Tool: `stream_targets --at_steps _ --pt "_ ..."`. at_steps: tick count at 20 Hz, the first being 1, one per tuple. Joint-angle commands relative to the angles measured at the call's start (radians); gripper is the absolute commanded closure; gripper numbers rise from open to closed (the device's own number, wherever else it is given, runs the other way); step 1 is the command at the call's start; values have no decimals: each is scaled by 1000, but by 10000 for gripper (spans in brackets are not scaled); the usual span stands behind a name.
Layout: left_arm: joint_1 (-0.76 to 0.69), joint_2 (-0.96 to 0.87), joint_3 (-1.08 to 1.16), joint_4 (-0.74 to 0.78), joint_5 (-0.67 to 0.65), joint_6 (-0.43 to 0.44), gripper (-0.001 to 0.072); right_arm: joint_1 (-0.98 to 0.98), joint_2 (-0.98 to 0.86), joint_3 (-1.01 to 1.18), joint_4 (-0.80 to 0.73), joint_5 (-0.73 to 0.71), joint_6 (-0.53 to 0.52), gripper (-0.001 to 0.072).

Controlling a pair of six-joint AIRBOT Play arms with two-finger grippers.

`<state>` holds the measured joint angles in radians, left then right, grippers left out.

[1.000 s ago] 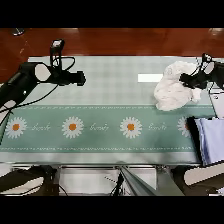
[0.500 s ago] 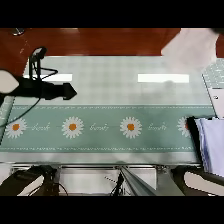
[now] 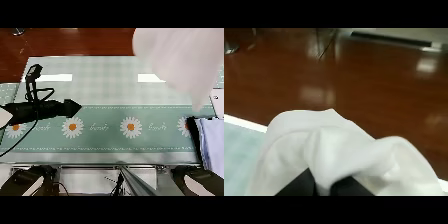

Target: Fold the shirts.

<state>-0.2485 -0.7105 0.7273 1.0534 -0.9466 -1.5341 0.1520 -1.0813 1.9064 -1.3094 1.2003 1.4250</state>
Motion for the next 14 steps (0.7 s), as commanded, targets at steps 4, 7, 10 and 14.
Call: stream_targets --at_steps 4,7,10,14 --pt "-1 12 -12 -6 110 -4 5 302 -3 -392 6 53 96 685" --pt "1 11 -13 -5 112 1 5 423 -100 -563 63 -128 150 685" --pt "1 -3 -13 -3 101 8 5 484 -274 -576 103 -203 173 685" --pt "1 -42 -13 22 46 7 5 460 -414 -565 325 -237 140 62"
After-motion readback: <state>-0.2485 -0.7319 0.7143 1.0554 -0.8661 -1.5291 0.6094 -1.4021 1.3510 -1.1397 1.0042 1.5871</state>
